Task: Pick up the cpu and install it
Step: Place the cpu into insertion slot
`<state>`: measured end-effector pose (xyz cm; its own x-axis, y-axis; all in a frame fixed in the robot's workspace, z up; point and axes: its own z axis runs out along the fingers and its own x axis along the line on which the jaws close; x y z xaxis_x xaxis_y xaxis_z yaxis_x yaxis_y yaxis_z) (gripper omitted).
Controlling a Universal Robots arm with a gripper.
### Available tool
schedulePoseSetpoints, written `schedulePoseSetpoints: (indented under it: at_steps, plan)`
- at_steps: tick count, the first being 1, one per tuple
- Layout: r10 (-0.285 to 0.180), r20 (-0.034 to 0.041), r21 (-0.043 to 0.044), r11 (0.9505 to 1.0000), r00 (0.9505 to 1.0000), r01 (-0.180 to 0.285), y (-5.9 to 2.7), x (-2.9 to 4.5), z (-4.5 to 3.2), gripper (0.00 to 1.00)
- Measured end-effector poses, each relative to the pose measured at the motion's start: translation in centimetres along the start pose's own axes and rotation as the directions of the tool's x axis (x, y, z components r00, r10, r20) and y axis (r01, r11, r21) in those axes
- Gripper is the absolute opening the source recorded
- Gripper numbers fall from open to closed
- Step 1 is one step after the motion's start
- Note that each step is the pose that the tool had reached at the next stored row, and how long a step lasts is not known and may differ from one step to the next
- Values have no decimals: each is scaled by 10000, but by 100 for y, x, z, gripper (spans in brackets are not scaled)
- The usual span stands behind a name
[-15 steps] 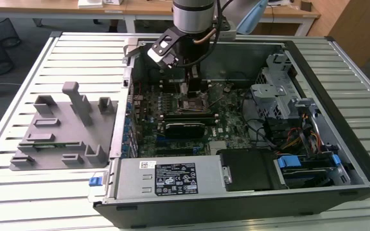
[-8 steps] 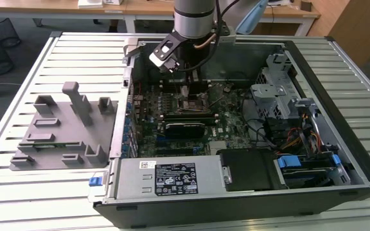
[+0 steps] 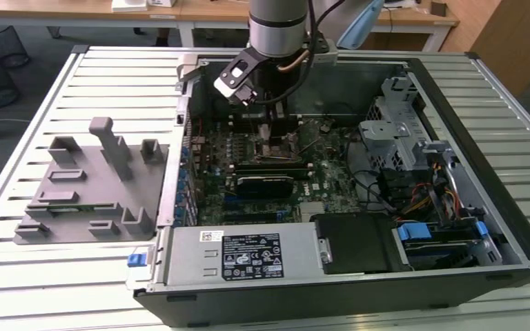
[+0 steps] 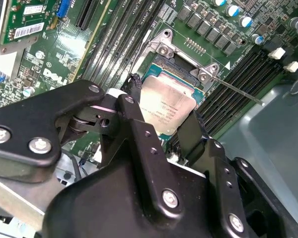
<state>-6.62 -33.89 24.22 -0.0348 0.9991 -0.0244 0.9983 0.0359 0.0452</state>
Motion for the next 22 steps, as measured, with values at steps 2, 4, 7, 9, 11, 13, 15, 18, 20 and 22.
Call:
schedulePoseSetpoints:
  at_steps: [2, 4, 7, 9, 11, 13, 15, 18, 20, 22]
  plan:
    - [0, 1, 0, 10000, 10000, 0, -1, 0, 10, 54]
    - [0, 0, 0, 10000, 10000, 0, -1, 0, 19, 54]
    - [0, 1, 0, 10000, 10000, 0, -1, 1, 31, 54]
    - [0, 1, 1, 10000, 10000, 0, -2, 1, 39, 54]
    - [0, 1, 1, 10000, 10000, 0, -2, 1, 47, 54]
    - [0, 0, 0, 10000, 10000, 0, -3, 1, 57, 54]
    - [1, 1, 0, 10000, 10000, -1, -2, 2, 73, 54]
    - [11, 2, 1, 10000, 10000, -11, 7, 6, 109, 54]
    - [29, 2, 1, 10000, 10000, -29, 16, 10, 138, 54]
    - [31, 2, 1, 10000, 10000, -31, 24, 15, 170, 54]
